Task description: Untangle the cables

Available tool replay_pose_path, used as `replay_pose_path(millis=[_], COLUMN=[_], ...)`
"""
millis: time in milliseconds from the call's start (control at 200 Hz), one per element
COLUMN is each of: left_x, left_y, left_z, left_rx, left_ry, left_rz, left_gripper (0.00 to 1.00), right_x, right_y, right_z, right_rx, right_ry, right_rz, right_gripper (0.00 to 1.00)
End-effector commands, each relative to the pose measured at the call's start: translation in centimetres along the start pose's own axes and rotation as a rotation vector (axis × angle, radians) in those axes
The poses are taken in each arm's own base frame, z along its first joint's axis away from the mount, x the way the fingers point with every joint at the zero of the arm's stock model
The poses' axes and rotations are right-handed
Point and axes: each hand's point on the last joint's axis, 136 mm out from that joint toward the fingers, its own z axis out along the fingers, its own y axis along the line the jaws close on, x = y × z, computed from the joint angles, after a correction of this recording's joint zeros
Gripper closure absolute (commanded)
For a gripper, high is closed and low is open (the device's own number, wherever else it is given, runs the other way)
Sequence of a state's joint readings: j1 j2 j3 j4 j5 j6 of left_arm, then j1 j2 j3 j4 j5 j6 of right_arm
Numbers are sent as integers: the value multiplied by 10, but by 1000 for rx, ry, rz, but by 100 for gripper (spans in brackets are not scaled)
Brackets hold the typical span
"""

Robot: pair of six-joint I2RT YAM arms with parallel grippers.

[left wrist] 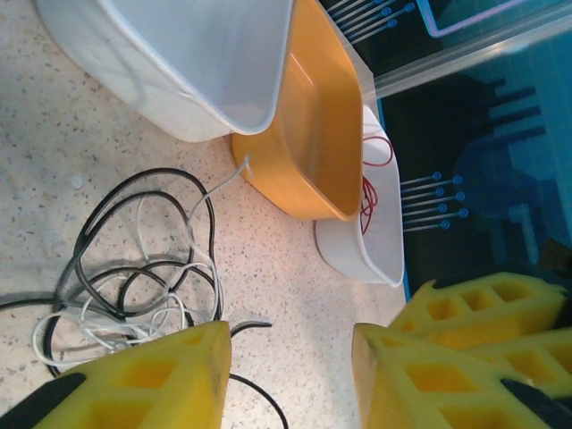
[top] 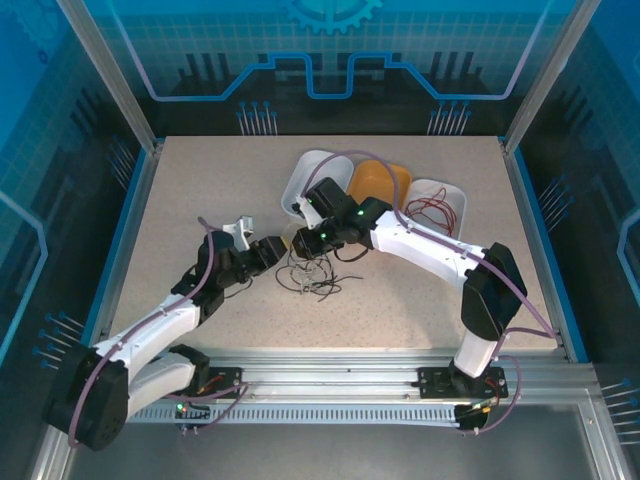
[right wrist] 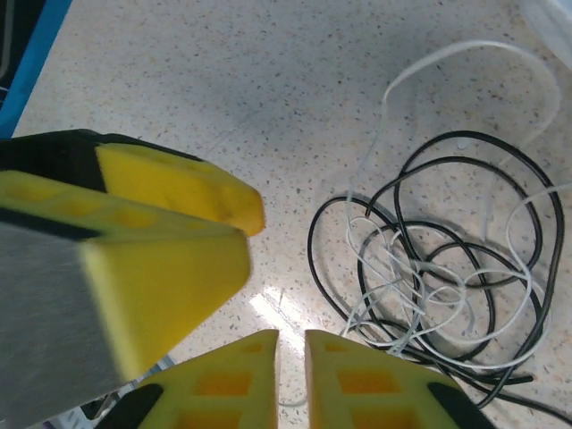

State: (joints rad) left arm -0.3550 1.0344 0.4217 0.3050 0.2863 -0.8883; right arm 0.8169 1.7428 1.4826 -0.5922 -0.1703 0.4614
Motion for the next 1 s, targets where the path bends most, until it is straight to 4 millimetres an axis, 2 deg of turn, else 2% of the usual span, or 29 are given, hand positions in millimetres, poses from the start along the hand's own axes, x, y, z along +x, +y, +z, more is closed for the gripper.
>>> replay_pose_path(millis=[0, 130, 255, 390, 485, 595, 720, 835, 996], left_x=[1, 5, 4, 0, -5, -11, -14, -14, -11], left_y=[4, 20, 36, 61, 80, 98, 101, 100, 102], left_z=[0, -6, -15, -28, -40, -52, -59, -63, -69], left_rx=[-3, -67, -152, -293, -392, -459, -471, -470, -486], left_ry=[3, -11, -39, -56, -75, -97, -112, -116, -115], left_rz=[-8, -17, -19, -44, -84, -136, -149, -153, -159], left_gripper=[70, 69, 55, 38, 27, 15, 1, 1, 1], right_x=[-3, 0, 8, 17, 16, 7, -11, -27, -39], right_y=[0, -16, -34, -38, -39, -40, -41, -43, -46], right_z=[-1, -7, -7, 2, 11, 25, 48, 75, 111], right_rx=[-27, 63, 161, 227, 255, 261, 285, 301, 298], right_ry=[-10, -20, 1, 59, 86, 90, 89, 94, 126], right_rz=[31, 37, 39, -20, -47, -67, -125, -199, -279], right_gripper=[77, 75, 75, 75, 74, 74, 74, 70, 62])
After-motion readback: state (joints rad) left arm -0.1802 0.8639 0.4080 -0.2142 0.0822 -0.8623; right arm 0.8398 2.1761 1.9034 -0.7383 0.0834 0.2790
